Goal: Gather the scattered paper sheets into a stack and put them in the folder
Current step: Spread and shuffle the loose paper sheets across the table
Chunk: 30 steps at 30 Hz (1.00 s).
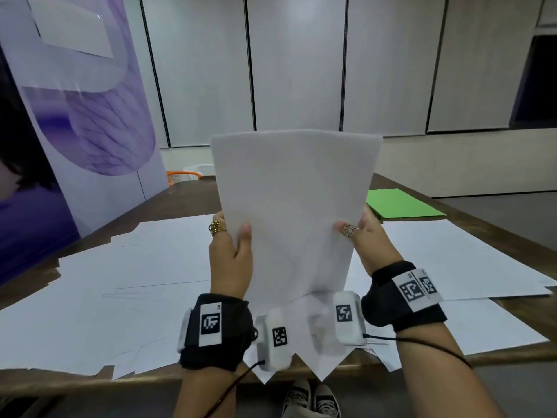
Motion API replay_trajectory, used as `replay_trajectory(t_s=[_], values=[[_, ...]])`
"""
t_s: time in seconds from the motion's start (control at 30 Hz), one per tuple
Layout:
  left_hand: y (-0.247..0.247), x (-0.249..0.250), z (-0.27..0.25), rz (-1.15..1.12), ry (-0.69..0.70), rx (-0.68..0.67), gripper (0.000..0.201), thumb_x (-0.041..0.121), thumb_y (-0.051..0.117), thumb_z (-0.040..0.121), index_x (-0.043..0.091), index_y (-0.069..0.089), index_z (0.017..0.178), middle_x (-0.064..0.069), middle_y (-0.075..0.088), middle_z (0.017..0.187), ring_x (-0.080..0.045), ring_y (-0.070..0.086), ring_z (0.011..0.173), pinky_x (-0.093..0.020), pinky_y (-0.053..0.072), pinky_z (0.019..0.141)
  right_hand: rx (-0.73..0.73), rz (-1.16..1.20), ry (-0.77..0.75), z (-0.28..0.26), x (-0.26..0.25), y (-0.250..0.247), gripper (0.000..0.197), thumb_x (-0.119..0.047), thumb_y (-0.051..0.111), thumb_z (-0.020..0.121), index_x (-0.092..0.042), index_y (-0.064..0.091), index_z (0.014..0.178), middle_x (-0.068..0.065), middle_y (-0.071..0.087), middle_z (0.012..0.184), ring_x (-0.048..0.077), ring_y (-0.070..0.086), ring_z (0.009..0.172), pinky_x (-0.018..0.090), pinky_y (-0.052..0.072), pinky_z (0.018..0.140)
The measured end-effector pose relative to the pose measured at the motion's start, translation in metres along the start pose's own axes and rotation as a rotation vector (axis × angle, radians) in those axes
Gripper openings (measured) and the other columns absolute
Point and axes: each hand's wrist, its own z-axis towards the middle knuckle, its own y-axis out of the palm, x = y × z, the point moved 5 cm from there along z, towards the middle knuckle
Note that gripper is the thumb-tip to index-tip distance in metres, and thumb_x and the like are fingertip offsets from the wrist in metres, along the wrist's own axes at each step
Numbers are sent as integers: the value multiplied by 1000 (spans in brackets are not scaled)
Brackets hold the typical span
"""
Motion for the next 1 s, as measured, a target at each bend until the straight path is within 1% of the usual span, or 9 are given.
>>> replay_trajectory(t_s=[0.17,0.27,0.33,0.5,0.6,0.67,0.8,0.87,1.0], values=[[1,3,0,46,-16,48,23,13,48,96,9,43,118,10,55,90,0,56,78,-2,41,65,106,-25,-54,2,-7,-7,35,12,45,90,-14,39,113,1,60,102,11,60,90,26,50,83],[2,-10,-21,122,-88,-18,29,14,48,96,7,39,123,-3,57,102,-17,56,86,-17,43,71,48,-236,24,-10,13,-11,41,13,39,89,-19,36,114,-7,57,106,16,55,105,31,44,94],[6,-17,-33,152,-162,-59,30,10,48,96,5,37,123,-6,54,107,-19,53,89,-22,41,76,-24,-393,96,-19,28,-10,43,13,33,87,-16,34,118,-2,56,112,20,52,112,35,42,98],[30,10,-6,153,-101,-136,30,4,52,92,3,43,121,-2,54,104,-16,52,91,-18,39,78,110,-538,102,6,6,-47,39,8,39,87,-6,39,123,9,55,110,24,54,101,35,44,89],[79,7,21,143,-196,-300,29,8,55,90,-2,50,117,-11,59,111,-23,56,101,-32,46,92,224,-605,140,35,-9,-98,37,5,50,84,-4,51,120,14,63,114,27,61,100,38,48,93],[126,3,31,135,-273,-436,31,7,57,87,-7,56,114,-19,62,113,-30,60,104,-42,49,92,232,-732,194,50,-15,-137,34,5,55,84,-4,58,117,13,65,108,21,60,93,30,47,89],[227,-8,20,194,-437,-672,46,15,69,81,-6,54,119,-21,62,114,-33,64,101,-42,55,85,295,-945,358,59,-13,-222,29,10,53,86,3,63,112,8,57,92,15,49,85,15,40,60],[275,-15,6,270,-415,-796,46,22,72,79,-2,57,116,-18,64,115,-31,64,101,-41,54,87,318,-1026,448,60,1,-261,30,12,50,85,6,64,111,8,56,91,17,48,84,12,37,43],[350,-32,-22,383,-331,-1009,33,27,67,85,3,64,109,-12,68,110,-28,65,99,-39,54,86,320,-1206,619,65,26,-321,32,8,55,84,2,65,113,14,64,110,22,59,98,21,39,70]])
